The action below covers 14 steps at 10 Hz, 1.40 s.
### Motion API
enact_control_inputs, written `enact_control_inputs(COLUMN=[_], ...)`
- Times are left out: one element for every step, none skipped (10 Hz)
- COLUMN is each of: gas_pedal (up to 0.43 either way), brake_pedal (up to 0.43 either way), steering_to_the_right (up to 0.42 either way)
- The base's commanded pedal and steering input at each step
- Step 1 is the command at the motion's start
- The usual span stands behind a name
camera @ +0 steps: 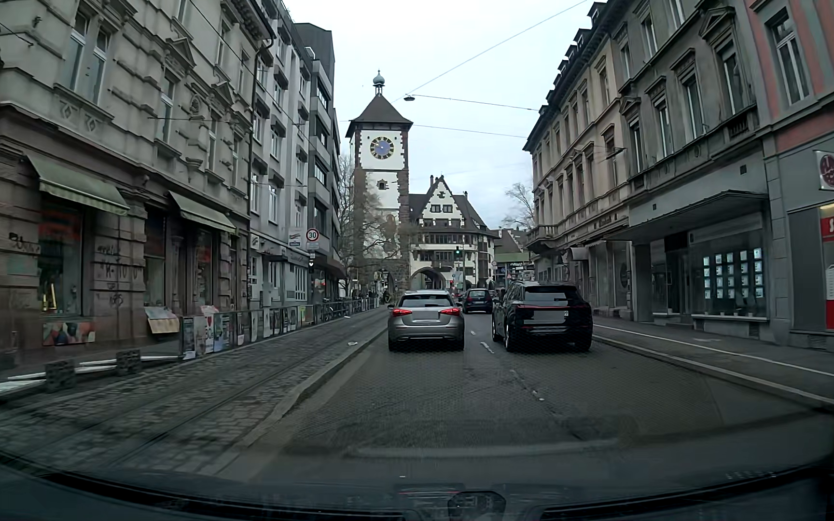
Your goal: Follow the waypoints while adhering to traffic rules and regulations
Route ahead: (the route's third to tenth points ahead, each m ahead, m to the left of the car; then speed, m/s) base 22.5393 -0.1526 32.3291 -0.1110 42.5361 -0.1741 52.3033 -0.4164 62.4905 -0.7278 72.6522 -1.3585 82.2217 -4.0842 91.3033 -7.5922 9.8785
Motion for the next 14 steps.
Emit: enact_control_inputs(gas_pedal=[0.157,0.157,0.157,0.157,0.157,0.157,0.138,0.118,0.118,0.118,0.118,0.118,0.118,0.059], brake_pedal=[0.0,0.0,0.0,0.0,0.0,0.0,0.0,0.0,0.0,0.0,0.0,0.0,0.0,0.0], steering_to_the_right=[-0.001,-0.001,-0.001,-0.001,-0.001,-0.001,0.0,0.0,0.0,0.0,0.0,0.0,0.0,0.0])
